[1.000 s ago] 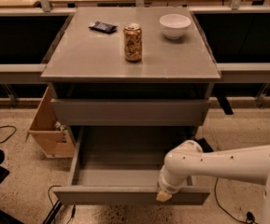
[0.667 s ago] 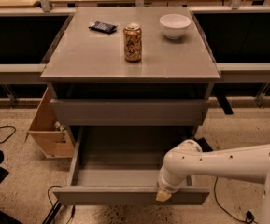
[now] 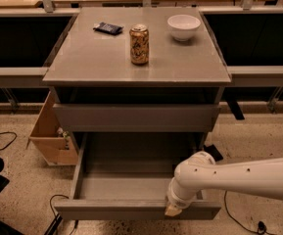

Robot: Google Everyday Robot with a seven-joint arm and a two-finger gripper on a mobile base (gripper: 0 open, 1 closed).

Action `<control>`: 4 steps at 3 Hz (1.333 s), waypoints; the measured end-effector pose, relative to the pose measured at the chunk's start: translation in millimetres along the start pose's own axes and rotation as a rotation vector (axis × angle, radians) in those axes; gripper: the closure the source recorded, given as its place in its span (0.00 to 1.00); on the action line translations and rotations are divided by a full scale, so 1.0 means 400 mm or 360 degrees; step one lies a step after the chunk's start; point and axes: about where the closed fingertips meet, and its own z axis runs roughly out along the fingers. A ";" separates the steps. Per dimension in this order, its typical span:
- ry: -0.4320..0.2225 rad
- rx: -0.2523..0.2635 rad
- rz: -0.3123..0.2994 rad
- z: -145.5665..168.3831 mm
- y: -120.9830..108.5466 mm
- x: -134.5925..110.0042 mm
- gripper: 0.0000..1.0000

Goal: Open middle drawer

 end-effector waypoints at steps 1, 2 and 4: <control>-0.0018 0.0021 -0.0029 -0.007 0.006 -0.005 1.00; -0.0022 0.0038 -0.0062 -0.016 0.024 0.000 1.00; -0.0028 0.0072 -0.0132 -0.037 0.062 0.011 1.00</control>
Offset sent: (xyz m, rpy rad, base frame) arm -0.2751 -0.0476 0.2440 0.0505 -0.5760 0.6524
